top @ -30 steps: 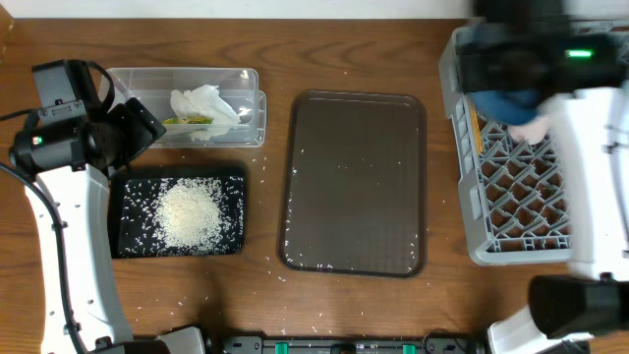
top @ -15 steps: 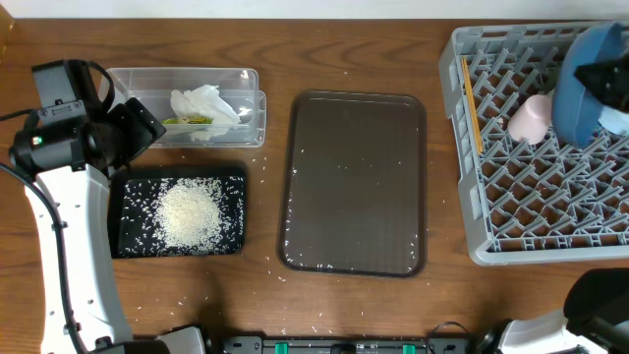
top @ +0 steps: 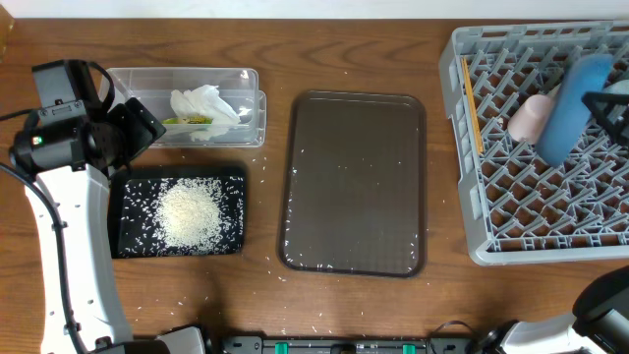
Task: Sort waste into correct bins and load items into the dishwasher rack
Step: 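Lift the teal plate with the right gripper and carry it to the rack, then lower the teal plate upright into the rack's right side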
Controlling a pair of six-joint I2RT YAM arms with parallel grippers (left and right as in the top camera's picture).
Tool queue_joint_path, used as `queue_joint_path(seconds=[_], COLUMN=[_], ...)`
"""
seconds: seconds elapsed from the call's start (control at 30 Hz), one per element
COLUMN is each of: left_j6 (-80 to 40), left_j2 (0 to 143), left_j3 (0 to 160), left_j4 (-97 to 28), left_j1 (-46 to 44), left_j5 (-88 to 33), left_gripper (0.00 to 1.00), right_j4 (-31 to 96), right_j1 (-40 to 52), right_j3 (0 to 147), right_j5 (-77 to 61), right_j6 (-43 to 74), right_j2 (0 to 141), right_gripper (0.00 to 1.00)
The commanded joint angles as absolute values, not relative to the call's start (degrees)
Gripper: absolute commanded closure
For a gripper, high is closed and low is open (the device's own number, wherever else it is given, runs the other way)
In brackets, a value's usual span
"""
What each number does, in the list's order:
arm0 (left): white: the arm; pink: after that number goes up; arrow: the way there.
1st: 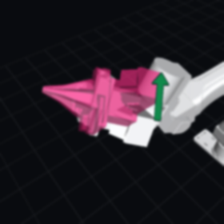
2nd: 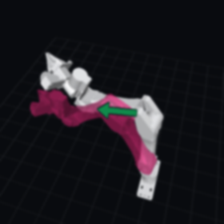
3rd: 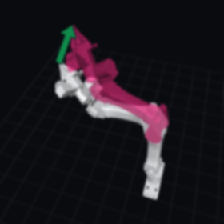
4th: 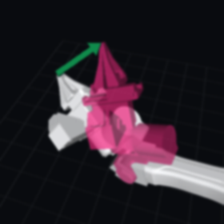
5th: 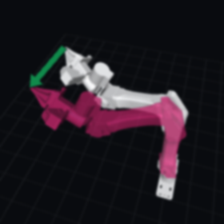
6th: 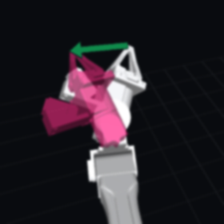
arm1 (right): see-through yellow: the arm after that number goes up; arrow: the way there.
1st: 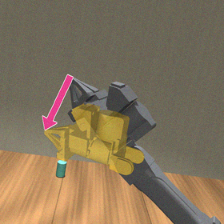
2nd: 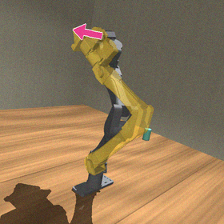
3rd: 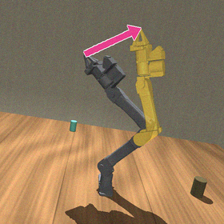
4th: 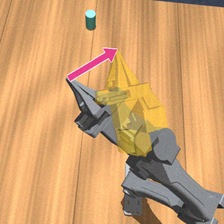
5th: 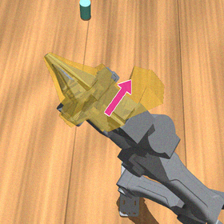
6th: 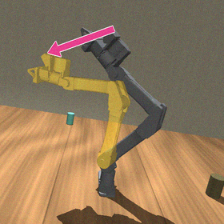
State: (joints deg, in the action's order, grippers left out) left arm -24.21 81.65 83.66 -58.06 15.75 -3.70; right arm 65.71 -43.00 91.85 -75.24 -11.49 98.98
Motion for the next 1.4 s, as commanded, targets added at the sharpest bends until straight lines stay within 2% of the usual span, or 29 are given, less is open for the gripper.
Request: queue_joint_path(seconds=[0.0,0.4,0.8,1.17,1.2,1.33,1.37], left_j6=[-24.73,-24.73,-24.73,-24.73,-24.73,-24.73,-24.75], left_j2=[81.49,81.49,81.49,81.49,81.49,81.49,81.49], left_j3=[84.33,84.33,84.33,84.33,84.33,84.33,84.33], left_j4=[-58.04,-58.04,-58.04,-58.04,-58.04,-58.04,-58.04], left_j1=[15.94,15.94,15.94,15.94,15.94,15.94,15.94], left_j5=[-3.44,-3.44,-3.44,-3.44,-3.44,-3.44,-3.44], left_gripper=[0.11,0.12,0.12,0.12,0.12,0.12,0.11], right_j4=[64.97,58.92,50.92,50.15,50.17,50.46,50.46], right_j1=[-45.5,-47.29,-47.72,-48.05,-48.18,-48.75,-48.82], right_j3=[90.26,81.06,80.88,80.86,80.86,80.88,80.88], right_j5=[-79.31,-84.51,-89.34,-77.19,-76.4,-75.2,-75.2], right_j6=[-12.49,-11.97,-3.14,0.86,0.84,0.84,0.84], right_j2=[98.7,99.33,100.4,100.4,100.4,100.4,100.4], right_gripper=[0.99,0.99,0.99,0.99,0.98,0.78,0.78])
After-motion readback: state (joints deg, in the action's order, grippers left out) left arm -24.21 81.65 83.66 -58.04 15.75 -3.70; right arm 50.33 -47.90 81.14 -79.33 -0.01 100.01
